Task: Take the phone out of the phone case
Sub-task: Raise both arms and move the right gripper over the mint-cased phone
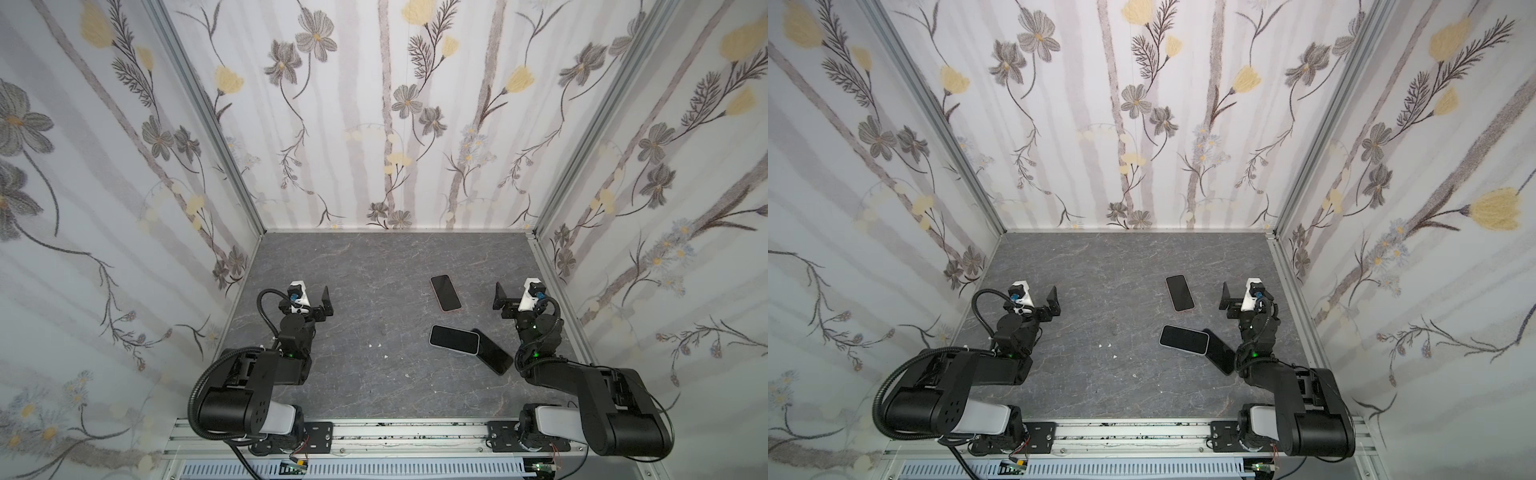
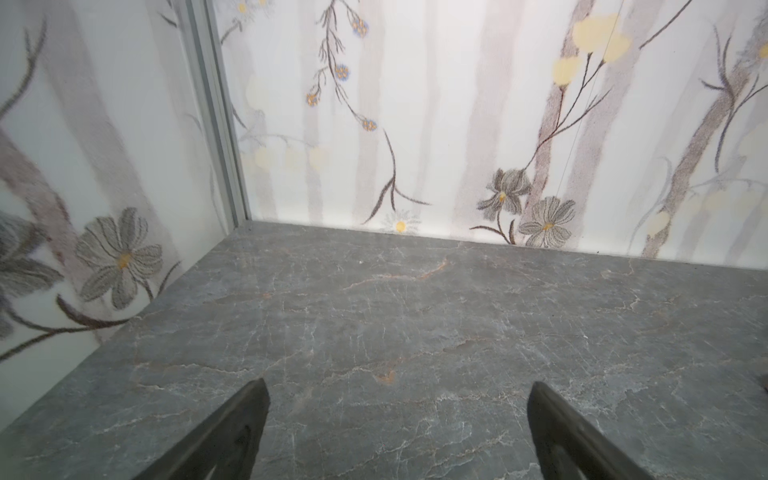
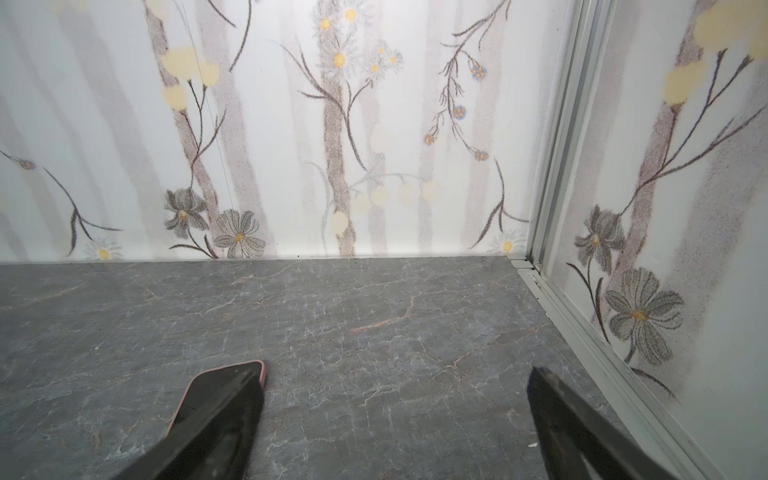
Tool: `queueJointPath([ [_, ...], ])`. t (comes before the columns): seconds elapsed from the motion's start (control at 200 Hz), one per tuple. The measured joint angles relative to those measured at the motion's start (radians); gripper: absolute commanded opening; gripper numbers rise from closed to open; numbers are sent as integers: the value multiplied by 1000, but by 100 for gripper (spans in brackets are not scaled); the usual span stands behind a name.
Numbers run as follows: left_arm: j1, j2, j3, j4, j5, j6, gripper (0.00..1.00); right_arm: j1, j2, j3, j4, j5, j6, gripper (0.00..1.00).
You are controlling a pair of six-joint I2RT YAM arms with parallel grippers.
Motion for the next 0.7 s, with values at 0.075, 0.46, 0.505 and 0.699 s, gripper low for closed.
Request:
queueJointPath([
  [0.075, -43, -93, 23, -73, -61, 0, 100, 5, -94, 10, -60, 1, -3, 100],
  [0.46, -135, -313, 335, -637, -159, -308, 100, 7, -497, 185, -569, 132, 277, 100],
  [0.505, -135, -317, 370, -705, -133, -348, 100, 6, -516, 222, -657, 178, 331, 100],
  [0.699, -179, -314, 460, -919, -39, -456, 100, 5, -541, 327, -938, 215, 441, 100],
])
